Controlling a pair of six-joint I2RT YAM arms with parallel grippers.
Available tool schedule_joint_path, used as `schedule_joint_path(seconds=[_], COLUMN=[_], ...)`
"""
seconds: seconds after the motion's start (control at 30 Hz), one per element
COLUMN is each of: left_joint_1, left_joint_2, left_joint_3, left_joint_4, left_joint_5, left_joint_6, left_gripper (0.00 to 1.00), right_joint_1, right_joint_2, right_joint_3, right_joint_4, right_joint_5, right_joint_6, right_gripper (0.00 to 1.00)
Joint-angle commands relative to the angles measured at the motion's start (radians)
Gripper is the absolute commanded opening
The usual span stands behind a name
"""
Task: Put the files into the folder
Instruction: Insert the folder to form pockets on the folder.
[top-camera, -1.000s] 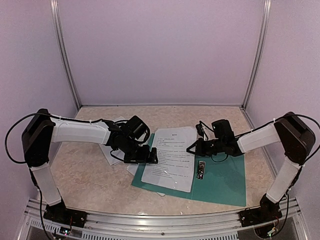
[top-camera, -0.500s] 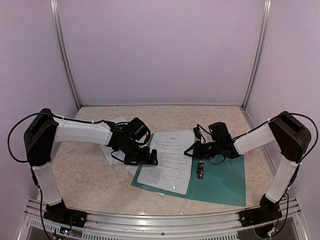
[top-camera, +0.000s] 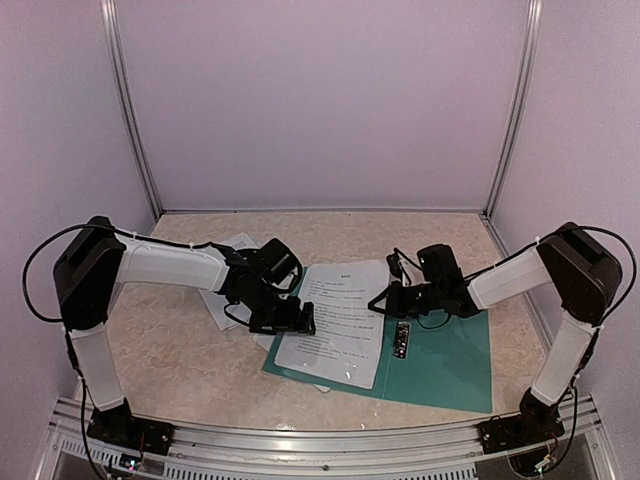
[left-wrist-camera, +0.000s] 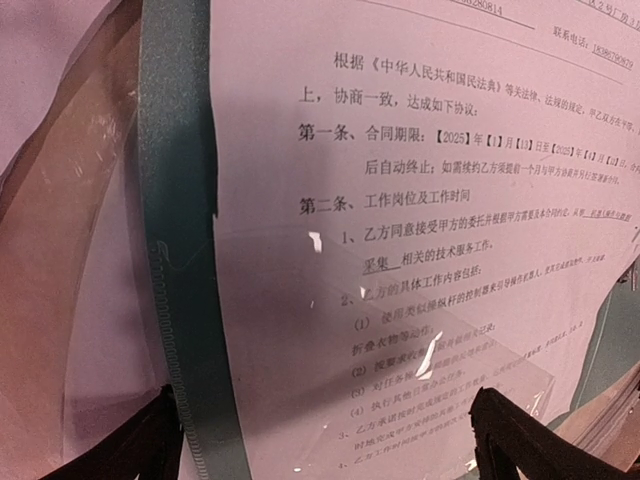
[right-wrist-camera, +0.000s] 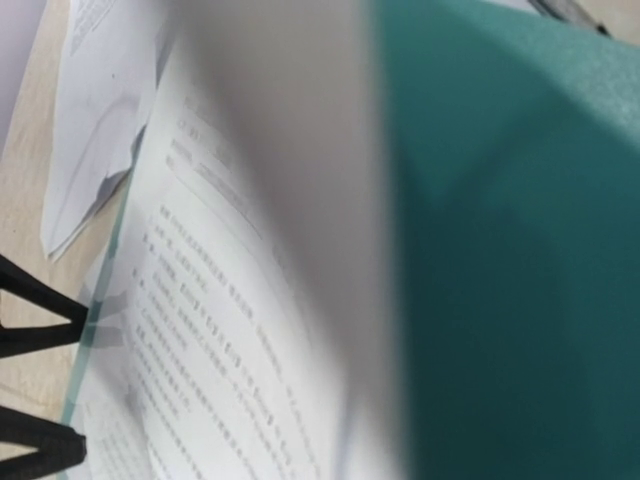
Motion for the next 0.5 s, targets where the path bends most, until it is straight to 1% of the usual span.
schedule_joint_path(seconds=[0.0, 0.23, 0.47], left_joint_1=[-0.009, -0.042, -0.046], left_joint_2=[0.009, 0.023, 0.023], left_joint_3=[0.01, 0.029, 0.035], left_joint_4=[0.0, -0.001, -0.014], left_joint_5=[0.023, 0.019, 0.001], left_joint_6=[-0.015, -0.027, -0.029], left_gripper=[0.97, 0.97, 0.97], right_joint_1=[0.017, 0.038, 0.041], right_joint_2=[0.009, 0.033, 0.007], right_joint_3=[-0.009, -0.009, -0.021], right_joint_4=[0.035, 0.065, 0.058], right_joint_5=[0.012, 0.006, 0.024], right_joint_6=[0.019, 0.041, 0.046], right_gripper=[0.0, 0.0, 0.0])
